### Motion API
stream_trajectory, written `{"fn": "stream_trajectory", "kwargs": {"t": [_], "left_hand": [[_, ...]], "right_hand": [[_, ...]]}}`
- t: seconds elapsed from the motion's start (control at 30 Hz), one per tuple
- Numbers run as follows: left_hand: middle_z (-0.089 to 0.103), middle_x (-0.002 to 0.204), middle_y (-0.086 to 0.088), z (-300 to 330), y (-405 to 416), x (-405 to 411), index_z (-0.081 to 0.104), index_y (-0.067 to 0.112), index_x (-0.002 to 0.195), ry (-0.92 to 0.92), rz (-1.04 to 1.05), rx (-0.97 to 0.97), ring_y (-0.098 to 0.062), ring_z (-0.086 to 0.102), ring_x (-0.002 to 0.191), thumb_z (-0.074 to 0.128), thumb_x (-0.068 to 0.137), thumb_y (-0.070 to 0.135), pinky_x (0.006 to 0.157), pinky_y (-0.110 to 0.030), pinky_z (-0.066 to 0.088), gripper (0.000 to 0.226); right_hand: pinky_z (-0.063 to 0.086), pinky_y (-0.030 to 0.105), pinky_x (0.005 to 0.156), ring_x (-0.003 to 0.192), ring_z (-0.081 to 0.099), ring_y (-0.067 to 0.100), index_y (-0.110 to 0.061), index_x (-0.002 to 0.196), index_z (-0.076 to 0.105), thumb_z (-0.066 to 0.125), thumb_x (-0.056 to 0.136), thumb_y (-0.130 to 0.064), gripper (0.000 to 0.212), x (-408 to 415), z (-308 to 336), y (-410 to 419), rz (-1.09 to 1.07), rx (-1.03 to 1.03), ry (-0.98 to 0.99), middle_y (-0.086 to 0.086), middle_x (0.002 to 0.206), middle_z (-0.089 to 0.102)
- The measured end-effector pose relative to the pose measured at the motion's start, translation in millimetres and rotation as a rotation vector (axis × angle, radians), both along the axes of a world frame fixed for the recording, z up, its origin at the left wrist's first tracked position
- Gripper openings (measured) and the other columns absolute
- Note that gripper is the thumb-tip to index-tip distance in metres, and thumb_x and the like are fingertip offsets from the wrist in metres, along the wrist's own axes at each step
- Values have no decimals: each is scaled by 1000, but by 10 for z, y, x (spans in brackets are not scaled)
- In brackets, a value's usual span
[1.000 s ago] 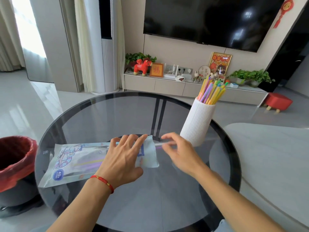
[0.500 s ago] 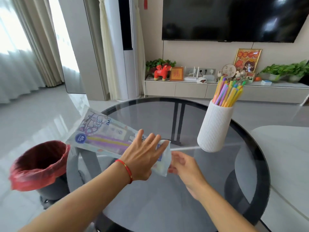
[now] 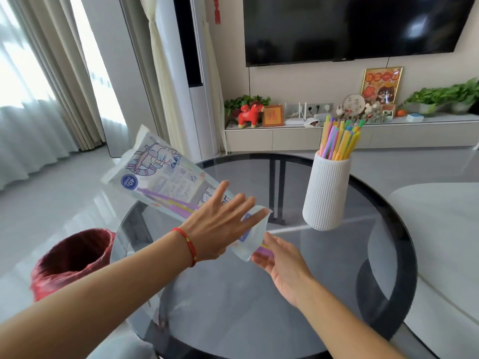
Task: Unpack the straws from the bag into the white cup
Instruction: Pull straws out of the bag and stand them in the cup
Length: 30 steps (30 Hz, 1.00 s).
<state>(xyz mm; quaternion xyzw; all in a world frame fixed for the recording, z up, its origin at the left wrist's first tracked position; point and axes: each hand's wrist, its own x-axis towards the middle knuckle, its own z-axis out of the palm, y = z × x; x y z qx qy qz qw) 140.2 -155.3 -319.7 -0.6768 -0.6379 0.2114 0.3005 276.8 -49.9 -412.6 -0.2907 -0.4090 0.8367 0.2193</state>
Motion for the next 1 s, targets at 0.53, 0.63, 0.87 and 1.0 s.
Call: {"fn": "stream_trajectory", "kwargs": {"t": [0.53,0.63,0.87,1.0], "left_hand": [[41,132,-20,-76,-71,-169,14,20,155,-36,27,56,-37,44,114,85,58,38,102,-68,27,121],[41,134,-16,-83,-143,-227,12,22,155,-95,59,97,-34,46,118,84,58,41,104,-64,30,122],[38,141,-8,-211,-390,-471,-7,27,155,-222,224,48,-27,47,124,77,65,46,109,-56,34,125],[31,146,-4,-406,-417,-556,-15,31,153,-394,323,-12,-25,40,132,74,68,51,110,-54,33,125]], "right_hand": [[64,28,66,71,79,26,-2,100,78,77,94,-9,10,6,-28,48,-85,179,-58,15,89,83],[63,23,67,68,78,22,1,96,78,76,93,-2,5,61,-4,169,-100,220,-22,14,86,83],[66,27,75,60,75,18,0,91,79,78,92,-3,3,476,86,733,-184,465,-105,20,88,79],[63,42,90,67,78,25,-7,92,82,80,91,-8,2,815,108,978,-222,585,-199,15,86,82]]}}
